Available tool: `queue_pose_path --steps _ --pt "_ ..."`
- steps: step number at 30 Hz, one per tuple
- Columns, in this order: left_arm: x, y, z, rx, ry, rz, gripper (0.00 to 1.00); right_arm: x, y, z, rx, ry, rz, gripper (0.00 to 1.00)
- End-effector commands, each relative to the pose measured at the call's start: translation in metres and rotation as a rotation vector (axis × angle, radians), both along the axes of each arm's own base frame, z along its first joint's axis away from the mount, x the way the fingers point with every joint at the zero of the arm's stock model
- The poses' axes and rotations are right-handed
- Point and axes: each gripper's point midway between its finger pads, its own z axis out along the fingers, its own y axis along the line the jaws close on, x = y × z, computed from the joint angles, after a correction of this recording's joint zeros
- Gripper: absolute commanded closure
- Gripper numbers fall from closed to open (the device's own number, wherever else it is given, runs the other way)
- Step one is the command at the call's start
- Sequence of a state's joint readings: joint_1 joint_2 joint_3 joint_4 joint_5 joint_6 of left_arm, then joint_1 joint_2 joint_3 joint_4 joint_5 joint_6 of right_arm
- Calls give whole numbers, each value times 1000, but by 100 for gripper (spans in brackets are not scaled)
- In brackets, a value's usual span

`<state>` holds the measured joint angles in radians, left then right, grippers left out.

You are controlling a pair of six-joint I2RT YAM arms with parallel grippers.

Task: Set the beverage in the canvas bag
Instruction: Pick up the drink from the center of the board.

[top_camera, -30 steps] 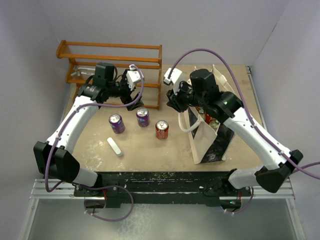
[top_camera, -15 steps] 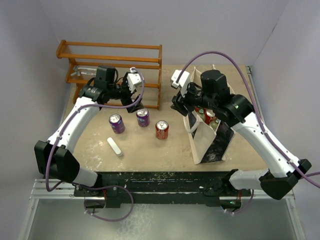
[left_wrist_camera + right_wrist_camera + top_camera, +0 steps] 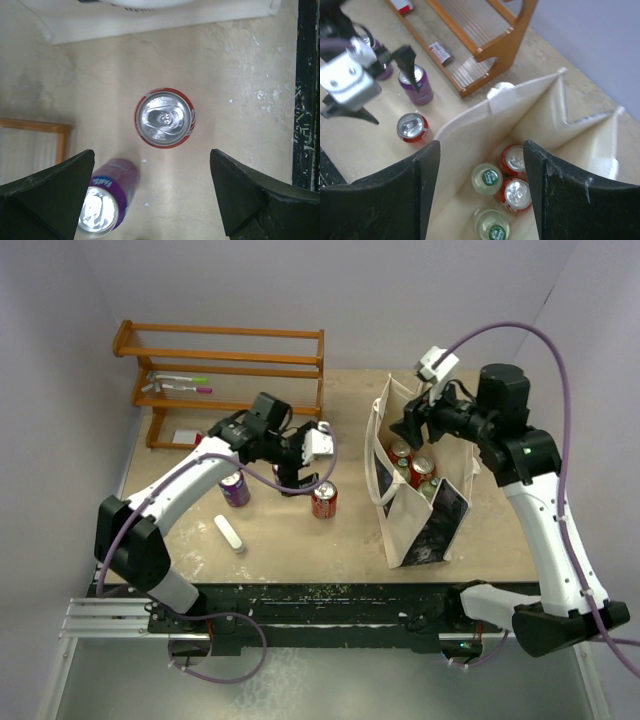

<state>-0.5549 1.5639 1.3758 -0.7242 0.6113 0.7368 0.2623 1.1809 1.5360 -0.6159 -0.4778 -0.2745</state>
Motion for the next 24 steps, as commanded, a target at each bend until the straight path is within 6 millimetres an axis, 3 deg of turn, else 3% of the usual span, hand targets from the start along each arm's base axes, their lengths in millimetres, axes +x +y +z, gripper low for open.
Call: queue_pose_path --steps 1,7,16,24 --pt "-7 -7 -29 89 12 -85 1 -18 -17 34 96 -58 -1 29" --pt "-6 -18 -45 112 13 -90 1 -25 -35 32 133 -60 -30 24" --pt "-10 -33 -71 131 53 -102 1 -27 -41 27 141 -56 -48 21" --pt "-21 -35 -70 82 76 -97 3 -22 -39 18 127 -28 -24 22"
